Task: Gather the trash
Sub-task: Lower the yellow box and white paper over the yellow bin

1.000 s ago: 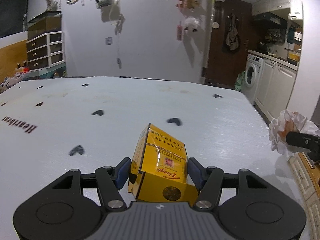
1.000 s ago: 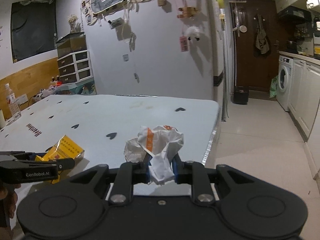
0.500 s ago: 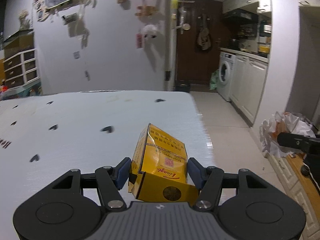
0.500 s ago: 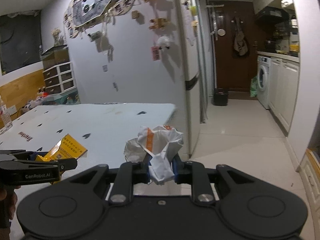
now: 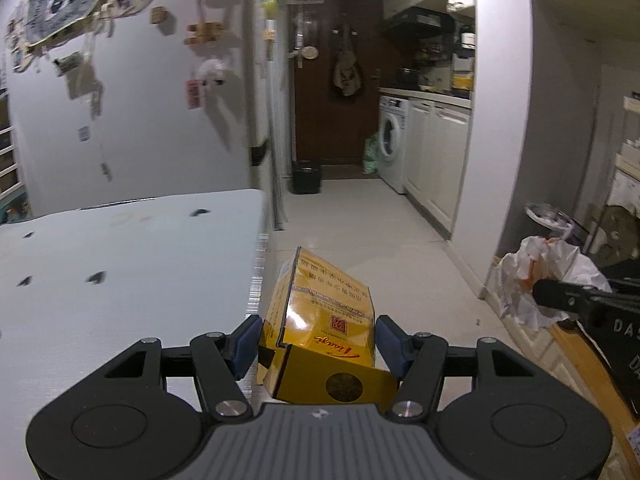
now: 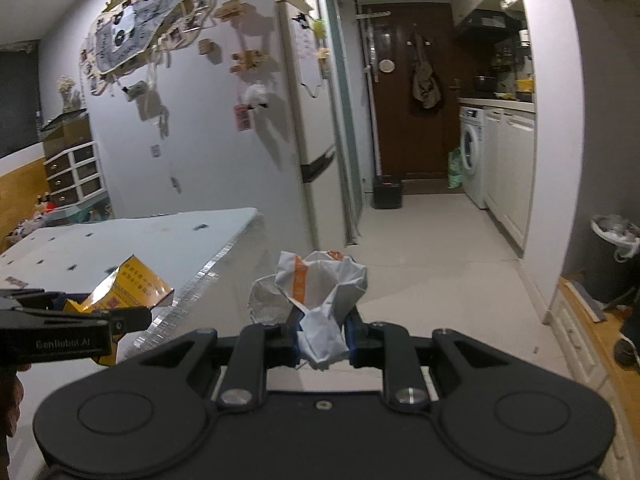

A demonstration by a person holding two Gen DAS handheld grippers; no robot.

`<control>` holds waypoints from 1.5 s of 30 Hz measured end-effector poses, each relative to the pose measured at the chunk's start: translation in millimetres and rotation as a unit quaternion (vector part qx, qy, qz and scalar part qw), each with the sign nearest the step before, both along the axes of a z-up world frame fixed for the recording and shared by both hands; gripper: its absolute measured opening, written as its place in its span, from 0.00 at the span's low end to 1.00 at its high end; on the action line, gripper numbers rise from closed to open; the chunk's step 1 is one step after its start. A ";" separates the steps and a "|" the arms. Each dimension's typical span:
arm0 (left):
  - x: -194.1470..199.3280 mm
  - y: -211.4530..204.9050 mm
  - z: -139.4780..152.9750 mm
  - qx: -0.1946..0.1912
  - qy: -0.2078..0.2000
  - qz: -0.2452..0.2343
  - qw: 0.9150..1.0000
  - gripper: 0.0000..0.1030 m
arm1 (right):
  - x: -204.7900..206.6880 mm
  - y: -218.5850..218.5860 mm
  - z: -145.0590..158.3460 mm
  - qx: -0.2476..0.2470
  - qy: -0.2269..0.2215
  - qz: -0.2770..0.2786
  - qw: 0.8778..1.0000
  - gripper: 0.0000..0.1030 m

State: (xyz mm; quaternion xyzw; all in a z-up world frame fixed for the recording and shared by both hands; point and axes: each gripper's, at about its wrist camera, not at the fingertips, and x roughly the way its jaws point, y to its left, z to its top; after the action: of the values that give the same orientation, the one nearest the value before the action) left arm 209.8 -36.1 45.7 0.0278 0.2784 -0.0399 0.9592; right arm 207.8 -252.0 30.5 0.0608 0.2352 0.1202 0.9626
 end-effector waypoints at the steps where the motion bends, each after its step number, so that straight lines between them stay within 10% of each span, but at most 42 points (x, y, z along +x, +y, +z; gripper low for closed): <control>1: 0.2 -7.4 -1.6 0.000 0.002 -0.006 1.000 0.60 | -0.6 -5.1 -2.1 -0.001 0.002 -0.005 1.000 0.21; 23: 75.0 -105.2 -110.1 0.011 0.132 -0.077 0.988 0.60 | 39.8 -87.0 -106.1 -0.026 0.112 -0.063 0.991 0.21; 45: 164.5 -118.1 -249.7 -0.005 0.303 -0.076 0.950 0.60 | 123.4 -106.3 -227.3 -0.049 0.260 -0.055 0.963 0.21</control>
State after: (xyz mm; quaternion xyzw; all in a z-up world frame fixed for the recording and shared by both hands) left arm 374.3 -154.2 -203.9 0.0310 0.5527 -0.1205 0.8240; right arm 331.2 -358.4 -196.8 0.0552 0.4795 0.0357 0.8751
